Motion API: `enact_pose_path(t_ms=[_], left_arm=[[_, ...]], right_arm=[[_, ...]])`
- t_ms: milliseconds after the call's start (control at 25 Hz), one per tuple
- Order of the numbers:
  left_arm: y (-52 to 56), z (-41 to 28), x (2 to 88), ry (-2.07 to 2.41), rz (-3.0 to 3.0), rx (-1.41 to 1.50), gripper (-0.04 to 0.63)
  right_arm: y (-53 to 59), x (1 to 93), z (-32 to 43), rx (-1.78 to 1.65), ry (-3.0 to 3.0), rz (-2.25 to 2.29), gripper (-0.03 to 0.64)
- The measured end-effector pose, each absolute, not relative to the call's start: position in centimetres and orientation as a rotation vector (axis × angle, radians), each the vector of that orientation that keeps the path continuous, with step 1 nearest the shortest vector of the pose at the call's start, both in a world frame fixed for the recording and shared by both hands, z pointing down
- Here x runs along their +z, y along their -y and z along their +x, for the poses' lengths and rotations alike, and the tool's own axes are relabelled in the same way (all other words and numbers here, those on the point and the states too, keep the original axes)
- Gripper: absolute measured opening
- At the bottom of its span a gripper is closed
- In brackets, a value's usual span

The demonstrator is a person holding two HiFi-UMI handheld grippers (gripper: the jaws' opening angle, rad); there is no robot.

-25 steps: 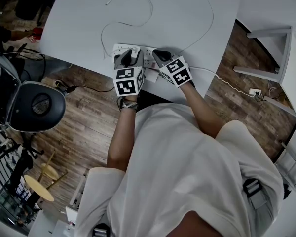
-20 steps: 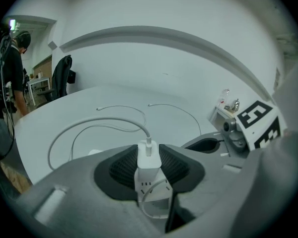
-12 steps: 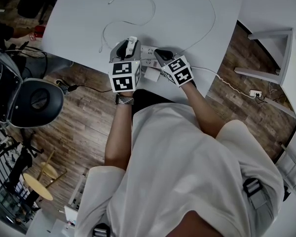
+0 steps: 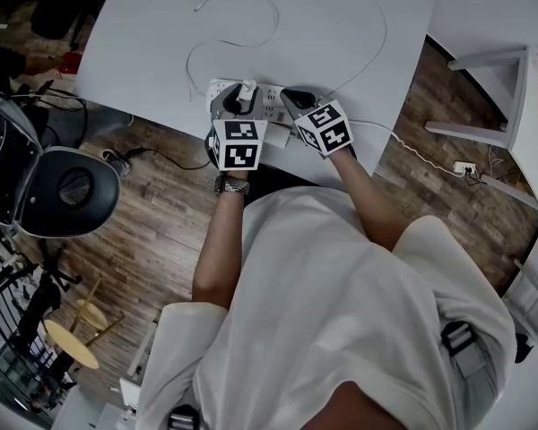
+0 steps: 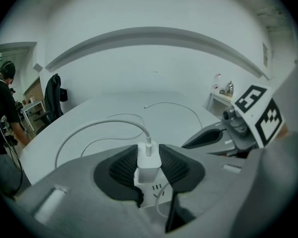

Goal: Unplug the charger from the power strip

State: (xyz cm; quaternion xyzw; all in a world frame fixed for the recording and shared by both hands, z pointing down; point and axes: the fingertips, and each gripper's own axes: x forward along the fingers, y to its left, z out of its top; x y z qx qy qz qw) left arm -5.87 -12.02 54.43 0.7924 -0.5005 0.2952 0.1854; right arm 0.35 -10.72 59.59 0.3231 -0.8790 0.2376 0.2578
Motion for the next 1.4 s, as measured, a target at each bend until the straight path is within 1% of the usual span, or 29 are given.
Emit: enact_pose_path(t_ms=[80,560,880,1080,1400], left_arm=[[11.9,-5.5,54.8,1.403,2.251,0.861,0.140],[11.5,-2.7,55.1,1.313,2.356,0.958,0.144],[9.8,-0.2,56.1,1.192,2.403,0.972,0.183],[8.8,-0.7,56.8,1.175,2.363,0.939,0.183],[8.9,-2.3,55.6,1.220,2.330,0.832,0.181]], right_arm=[[10.9,58.8,0.7,0.700,2.409,0.915,0.005],[9.7,57.4,2.4,0.766,2.413,0.997,0.005],[9.6,57.2,3.7,0.800,2.401,1.050,0.005],[9.1,57.0,3.6,0.806,2.399,1.055,0.005],[9.0,55.8,3.1,0.774,2.407,1.088,0.005]])
